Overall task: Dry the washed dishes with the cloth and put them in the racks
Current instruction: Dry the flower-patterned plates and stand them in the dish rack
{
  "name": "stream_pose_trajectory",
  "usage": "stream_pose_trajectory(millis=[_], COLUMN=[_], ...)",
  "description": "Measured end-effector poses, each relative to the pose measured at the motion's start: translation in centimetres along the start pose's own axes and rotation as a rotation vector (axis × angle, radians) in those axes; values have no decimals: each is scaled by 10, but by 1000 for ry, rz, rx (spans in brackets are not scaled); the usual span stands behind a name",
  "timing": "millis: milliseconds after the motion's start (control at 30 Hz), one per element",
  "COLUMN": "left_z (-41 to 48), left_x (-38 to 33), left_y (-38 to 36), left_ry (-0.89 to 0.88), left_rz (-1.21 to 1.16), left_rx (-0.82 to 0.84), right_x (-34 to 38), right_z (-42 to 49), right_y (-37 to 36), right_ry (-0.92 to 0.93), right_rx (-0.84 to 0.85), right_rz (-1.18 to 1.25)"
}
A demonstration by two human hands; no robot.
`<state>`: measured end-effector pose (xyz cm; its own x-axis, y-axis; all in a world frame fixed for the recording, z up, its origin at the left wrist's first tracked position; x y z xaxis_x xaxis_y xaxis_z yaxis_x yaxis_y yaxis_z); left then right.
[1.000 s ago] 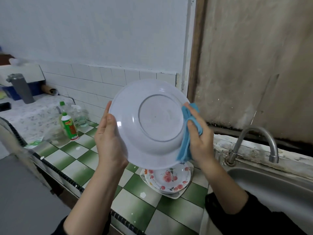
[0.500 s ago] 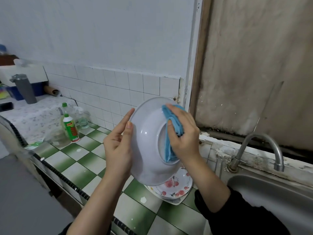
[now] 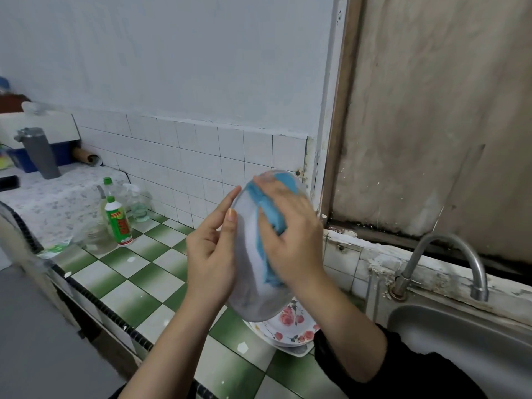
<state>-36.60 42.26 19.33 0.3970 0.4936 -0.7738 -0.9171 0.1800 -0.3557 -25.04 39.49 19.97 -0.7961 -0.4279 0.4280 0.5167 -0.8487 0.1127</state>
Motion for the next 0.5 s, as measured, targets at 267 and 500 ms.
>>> stream_pose_trajectory(millis=[267, 500], left_z=[0, 21], left_x=[1, -12], left_y=[13, 19], left_ry=[-2, -104], left_rz=[-7, 101], left_rx=[-81, -19], right_x=[-33, -81], right_z=[17, 9], right_y=[5, 14], right_ry=[-488, -1257], right_rx=[-82, -285], right_rz=[236, 607])
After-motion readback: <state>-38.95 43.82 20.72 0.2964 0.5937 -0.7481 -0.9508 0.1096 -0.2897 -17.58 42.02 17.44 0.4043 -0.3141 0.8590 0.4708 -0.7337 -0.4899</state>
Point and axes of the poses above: each hand's wrist, its own z-axis towards the middle knuckle, its own y-axis out of the back of the hand, x = y × z, the point moved 3 cm from there along z, towards the middle knuckle, and after that the axes turned 10 degrees about -x, right-handed, at the moved point
